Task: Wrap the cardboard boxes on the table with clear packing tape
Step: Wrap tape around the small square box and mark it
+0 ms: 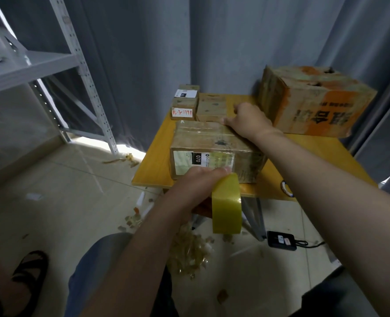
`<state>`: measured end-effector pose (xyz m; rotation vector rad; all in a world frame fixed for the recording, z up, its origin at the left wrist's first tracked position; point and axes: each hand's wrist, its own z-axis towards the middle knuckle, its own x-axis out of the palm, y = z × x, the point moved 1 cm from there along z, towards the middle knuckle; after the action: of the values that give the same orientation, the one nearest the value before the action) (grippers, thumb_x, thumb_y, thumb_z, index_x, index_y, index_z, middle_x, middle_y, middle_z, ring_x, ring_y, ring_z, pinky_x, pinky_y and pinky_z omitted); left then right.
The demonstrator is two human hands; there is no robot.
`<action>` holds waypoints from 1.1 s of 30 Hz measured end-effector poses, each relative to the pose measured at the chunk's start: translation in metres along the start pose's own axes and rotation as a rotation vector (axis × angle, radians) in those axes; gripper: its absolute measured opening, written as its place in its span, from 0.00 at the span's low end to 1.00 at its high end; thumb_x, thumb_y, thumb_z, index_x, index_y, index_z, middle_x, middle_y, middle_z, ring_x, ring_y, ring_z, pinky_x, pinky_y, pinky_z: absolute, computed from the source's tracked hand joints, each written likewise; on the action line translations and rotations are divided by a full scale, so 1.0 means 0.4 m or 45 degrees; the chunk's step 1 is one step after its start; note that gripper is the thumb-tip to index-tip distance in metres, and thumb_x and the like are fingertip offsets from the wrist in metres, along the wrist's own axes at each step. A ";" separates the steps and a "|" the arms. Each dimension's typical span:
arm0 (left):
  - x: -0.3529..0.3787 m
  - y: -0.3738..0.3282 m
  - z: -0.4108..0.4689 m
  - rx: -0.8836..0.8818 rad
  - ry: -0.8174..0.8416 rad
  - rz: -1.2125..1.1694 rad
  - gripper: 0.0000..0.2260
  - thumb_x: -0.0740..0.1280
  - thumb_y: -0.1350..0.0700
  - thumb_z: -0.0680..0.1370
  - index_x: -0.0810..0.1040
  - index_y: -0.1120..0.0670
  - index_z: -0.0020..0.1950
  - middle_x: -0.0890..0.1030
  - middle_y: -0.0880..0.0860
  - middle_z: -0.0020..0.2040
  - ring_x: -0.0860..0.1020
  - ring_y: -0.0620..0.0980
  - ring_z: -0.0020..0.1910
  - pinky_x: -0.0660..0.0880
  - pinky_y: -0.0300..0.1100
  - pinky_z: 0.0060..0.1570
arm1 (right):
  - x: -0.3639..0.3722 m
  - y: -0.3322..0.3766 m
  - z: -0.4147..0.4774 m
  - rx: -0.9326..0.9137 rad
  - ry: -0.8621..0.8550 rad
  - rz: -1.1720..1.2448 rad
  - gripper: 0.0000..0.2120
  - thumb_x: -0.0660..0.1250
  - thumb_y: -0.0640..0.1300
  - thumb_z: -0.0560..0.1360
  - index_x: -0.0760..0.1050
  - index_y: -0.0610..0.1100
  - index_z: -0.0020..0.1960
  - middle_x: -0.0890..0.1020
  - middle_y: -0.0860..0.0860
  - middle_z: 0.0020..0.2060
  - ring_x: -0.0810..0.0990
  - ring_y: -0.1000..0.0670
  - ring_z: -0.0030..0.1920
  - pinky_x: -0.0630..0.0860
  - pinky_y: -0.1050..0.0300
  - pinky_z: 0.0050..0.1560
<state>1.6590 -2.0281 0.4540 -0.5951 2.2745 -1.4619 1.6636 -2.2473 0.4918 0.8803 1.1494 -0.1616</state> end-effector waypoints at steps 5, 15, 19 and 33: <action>0.001 0.004 0.007 -0.001 -0.002 0.019 0.14 0.68 0.42 0.81 0.82 0.52 0.55 0.86 0.60 0.52 0.86 0.57 0.46 0.83 0.46 0.38 | 0.002 0.008 -0.005 -0.304 -0.089 -0.082 0.14 0.72 0.49 0.79 0.83 0.48 0.64 0.83 0.50 0.62 0.76 0.47 0.67 0.70 0.55 0.66; 0.011 0.032 0.025 -0.047 0.003 -0.048 0.16 0.68 0.42 0.81 0.80 0.50 0.63 0.85 0.59 0.54 0.86 0.58 0.49 0.84 0.49 0.41 | 0.021 0.013 0.011 -0.341 -0.072 -0.367 0.15 0.64 0.55 0.83 0.81 0.52 0.65 0.85 0.51 0.55 0.76 0.44 0.62 0.74 0.46 0.62; 0.008 0.025 0.029 -0.101 0.065 -0.110 0.17 0.69 0.45 0.82 0.79 0.55 0.65 0.86 0.59 0.50 0.86 0.58 0.45 0.84 0.51 0.42 | -0.021 0.044 -0.044 -0.304 -0.544 0.247 0.13 0.65 0.53 0.83 0.84 0.47 0.53 0.86 0.51 0.44 0.82 0.49 0.50 0.80 0.46 0.53; 0.049 0.036 0.016 -0.087 -0.074 -0.060 0.18 0.65 0.49 0.83 0.74 0.56 0.70 0.85 0.59 0.58 0.86 0.59 0.51 0.85 0.50 0.42 | 0.003 -0.019 -0.350 0.470 0.589 0.406 0.25 0.69 0.62 0.78 0.77 0.38 0.53 0.84 0.37 0.47 0.86 0.35 0.46 0.84 0.34 0.50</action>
<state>1.6437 -2.0383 0.4366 -0.7067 2.2878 -1.3742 1.5586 -2.1569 0.4691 1.4692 1.4092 0.1037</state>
